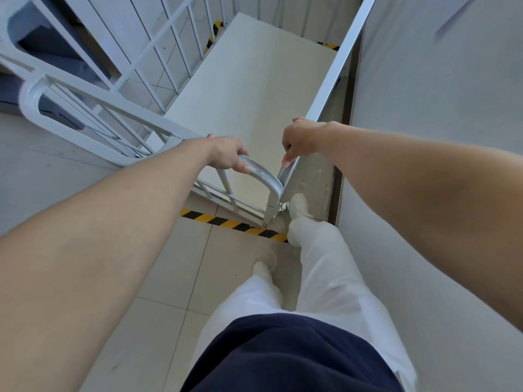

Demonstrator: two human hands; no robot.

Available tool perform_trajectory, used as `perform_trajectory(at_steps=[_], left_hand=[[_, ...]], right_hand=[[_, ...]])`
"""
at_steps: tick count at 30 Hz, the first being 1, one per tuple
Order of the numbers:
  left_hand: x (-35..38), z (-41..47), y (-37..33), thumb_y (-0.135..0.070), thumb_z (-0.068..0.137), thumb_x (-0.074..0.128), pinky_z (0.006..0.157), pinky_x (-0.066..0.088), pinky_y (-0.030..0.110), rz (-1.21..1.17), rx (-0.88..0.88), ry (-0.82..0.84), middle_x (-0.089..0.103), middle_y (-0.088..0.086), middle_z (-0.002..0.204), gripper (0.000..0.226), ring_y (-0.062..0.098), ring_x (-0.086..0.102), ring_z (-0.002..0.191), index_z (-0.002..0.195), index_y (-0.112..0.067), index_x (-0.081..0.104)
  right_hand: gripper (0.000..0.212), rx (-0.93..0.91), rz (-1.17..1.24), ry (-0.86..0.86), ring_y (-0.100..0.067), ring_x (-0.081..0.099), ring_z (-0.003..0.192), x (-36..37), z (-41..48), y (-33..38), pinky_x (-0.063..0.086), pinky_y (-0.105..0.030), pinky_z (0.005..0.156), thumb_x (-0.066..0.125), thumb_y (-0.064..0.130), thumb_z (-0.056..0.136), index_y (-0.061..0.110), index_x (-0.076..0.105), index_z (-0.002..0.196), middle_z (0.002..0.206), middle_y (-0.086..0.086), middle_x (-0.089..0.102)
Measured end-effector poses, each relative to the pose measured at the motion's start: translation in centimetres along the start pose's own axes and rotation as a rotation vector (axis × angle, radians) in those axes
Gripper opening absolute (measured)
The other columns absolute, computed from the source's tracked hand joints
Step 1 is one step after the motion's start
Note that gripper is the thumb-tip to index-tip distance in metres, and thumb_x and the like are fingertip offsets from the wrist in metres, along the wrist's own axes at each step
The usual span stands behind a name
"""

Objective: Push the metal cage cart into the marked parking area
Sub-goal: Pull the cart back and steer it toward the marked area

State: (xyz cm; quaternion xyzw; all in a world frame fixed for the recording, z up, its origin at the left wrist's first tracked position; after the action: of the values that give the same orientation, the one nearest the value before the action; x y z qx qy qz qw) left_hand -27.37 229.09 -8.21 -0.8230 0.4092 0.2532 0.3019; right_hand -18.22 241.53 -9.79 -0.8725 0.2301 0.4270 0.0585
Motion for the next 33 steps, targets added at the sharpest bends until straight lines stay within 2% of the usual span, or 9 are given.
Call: perform_trajectory(at_steps=[6, 10, 13, 16, 18, 22, 26, 30, 33], left_hand=[[-0.2, -0.2, -0.3, -0.043, 0.092, 0.055, 0.100, 0.031, 0.039, -0.022, -0.014, 0.022, 0.059, -0.001, 0.110, 0.036, 0.022, 0.044, 0.108, 0.122, -0.025, 0.061], [-0.1, -0.2, -0.3, -0.039, 0.092, 0.057, 0.090, 0.034, 0.035, -0.072, -0.016, 0.042, 0.058, 0.000, 0.107, 0.036, 0.021, 0.047, 0.103, 0.123, -0.021, 0.061], [-0.2, -0.1, -0.3, -0.040, 0.092, 0.056, 0.094, 0.033, 0.037, -0.046, -0.020, 0.014, 0.058, -0.001, 0.104, 0.035, 0.021, 0.046, 0.102, 0.122, -0.023, 0.062], [-0.3, 0.0, -0.3, -0.038, 0.093, 0.057, 0.092, 0.035, 0.036, -0.060, -0.021, 0.017, 0.057, 0.000, 0.105, 0.035, 0.021, 0.046, 0.102, 0.122, -0.021, 0.062], [-0.3, 0.0, -0.4, -0.036, 0.093, 0.057, 0.088, 0.035, 0.034, -0.076, -0.019, 0.029, 0.057, 0.001, 0.106, 0.034, 0.021, 0.047, 0.101, 0.123, -0.019, 0.061], [-0.3, 0.2, -0.4, -0.033, 0.093, 0.057, 0.085, 0.036, 0.034, -0.095, -0.018, 0.064, 0.057, 0.002, 0.107, 0.035, 0.021, 0.048, 0.101, 0.124, -0.015, 0.061], [-0.4, 0.3, -0.5, -0.033, 0.093, 0.057, 0.086, 0.038, 0.034, -0.100, -0.012, 0.081, 0.059, 0.004, 0.107, 0.034, 0.022, 0.049, 0.100, 0.122, -0.015, 0.062], [-0.8, 0.8, -0.9, -0.036, 0.094, 0.055, 0.083, 0.036, 0.033, -0.044, -0.009, 0.020, 0.056, 0.000, 0.096, 0.033, 0.021, 0.048, 0.095, 0.122, -0.018, 0.062], [-1.3, 1.7, -1.5, -0.040, 0.094, 0.052, 0.092, 0.034, 0.036, 0.013, 0.004, -0.046, 0.057, 0.000, 0.095, 0.032, 0.023, 0.045, 0.098, 0.118, -0.022, 0.062]], right_hand=[[0.052, -0.017, -0.004, -0.015, -0.027, 0.045, 0.119, 0.2, 0.4, -0.1, 0.037, -0.049, 0.108, 0.068, 0.056, 0.076, 0.005, 0.074, 0.087, 0.088, -0.010, 0.072], [0.052, -0.007, -0.007, -0.011, -0.026, 0.044, 0.120, 0.2, 0.6, -0.2, 0.037, -0.051, 0.106, 0.069, 0.057, 0.075, 0.006, 0.072, 0.082, 0.073, -0.004, 0.062], [0.049, -0.006, -0.015, -0.009, -0.026, 0.050, 0.114, 0.0, 0.4, 0.1, 0.039, -0.050, 0.105, 0.069, 0.056, 0.075, 0.007, 0.072, 0.082, 0.073, -0.003, 0.061], [0.045, 0.003, 0.005, -0.032, -0.026, 0.050, 0.111, -0.4, -0.1, 0.4, 0.048, -0.039, 0.087, 0.069, 0.050, 0.079, 0.006, 0.073, 0.088, 0.079, -0.005, 0.062], [0.045, 0.011, 0.012, -0.032, -0.028, 0.050, 0.112, -0.5, -0.3, 0.4, 0.047, -0.036, 0.080, 0.069, 0.048, 0.079, 0.004, 0.073, 0.089, 0.079, -0.006, 0.061], [0.046, 0.017, -0.015, -0.007, -0.027, 0.043, 0.118, -0.5, -0.2, 0.5, 0.046, -0.045, 0.095, 0.069, 0.050, 0.078, 0.005, 0.073, 0.089, 0.079, -0.005, 0.060], [0.045, 0.017, -0.057, 0.001, -0.026, 0.040, 0.116, -0.7, -0.1, 0.2, 0.047, -0.047, 0.091, 0.069, 0.051, 0.078, 0.006, 0.069, 0.079, 0.072, -0.002, 0.056], [0.049, 0.023, -0.057, 0.006, -0.025, 0.039, 0.118, -1.1, 0.0, -0.2, 0.046, -0.048, 0.093, 0.068, 0.054, 0.077, 0.007, 0.073, 0.092, 0.086, -0.003, 0.062], [0.048, 0.042, -0.051, 0.005, -0.026, 0.039, 0.121, -1.5, 0.3, -1.5, 0.046, -0.045, 0.093, 0.068, 0.052, 0.078, 0.008, 0.073, 0.095, 0.090, -0.005, 0.063]])
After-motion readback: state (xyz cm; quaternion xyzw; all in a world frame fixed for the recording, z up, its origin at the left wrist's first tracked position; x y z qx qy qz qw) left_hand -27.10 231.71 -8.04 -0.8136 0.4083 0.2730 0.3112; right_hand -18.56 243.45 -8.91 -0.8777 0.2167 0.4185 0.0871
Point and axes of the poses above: each hand's wrist, its own z-axis towards the middle knuckle, its own x-axis out of the palm, y = z × x, the point moved 7 cm from there along z, towards the middle knuckle
